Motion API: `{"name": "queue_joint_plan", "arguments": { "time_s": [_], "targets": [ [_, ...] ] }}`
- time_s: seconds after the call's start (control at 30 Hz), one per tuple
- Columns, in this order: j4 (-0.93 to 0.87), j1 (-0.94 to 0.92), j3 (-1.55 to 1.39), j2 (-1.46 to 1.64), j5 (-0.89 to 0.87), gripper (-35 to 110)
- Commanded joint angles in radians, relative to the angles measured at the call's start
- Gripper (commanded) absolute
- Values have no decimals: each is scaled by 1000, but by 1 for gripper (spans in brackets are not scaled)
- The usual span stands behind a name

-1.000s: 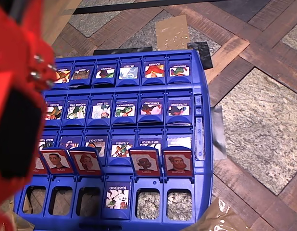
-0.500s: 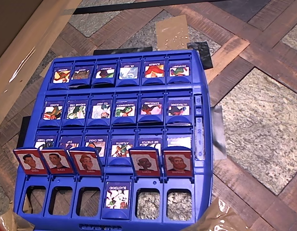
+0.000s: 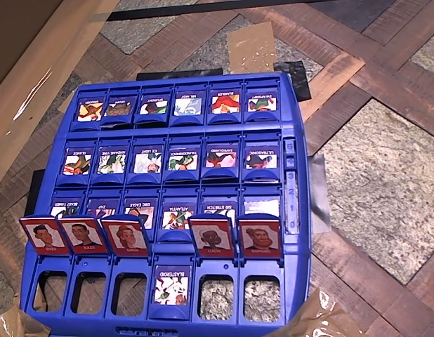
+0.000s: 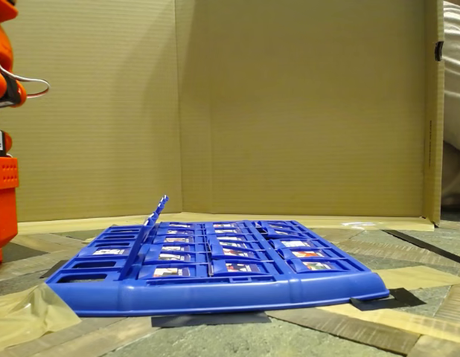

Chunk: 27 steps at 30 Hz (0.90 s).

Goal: Flip A3.

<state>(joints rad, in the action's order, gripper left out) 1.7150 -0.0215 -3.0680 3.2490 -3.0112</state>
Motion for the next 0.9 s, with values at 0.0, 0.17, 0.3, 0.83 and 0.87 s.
{"name": "queue_joint_plan", "arguments": {
  "time_s": [0.0, 0.17, 0.3, 0.83, 0.87],
  "targets": [
    [71, 3, -11, 12, -11, 0],
    [179, -2, -34, 25, -12, 0],
    [210, -5, -46, 32, -9, 0],
    [212, -5, -63, 34, -2, 0],
    [212, -5, -63, 34, -2, 0]
  ]
}}
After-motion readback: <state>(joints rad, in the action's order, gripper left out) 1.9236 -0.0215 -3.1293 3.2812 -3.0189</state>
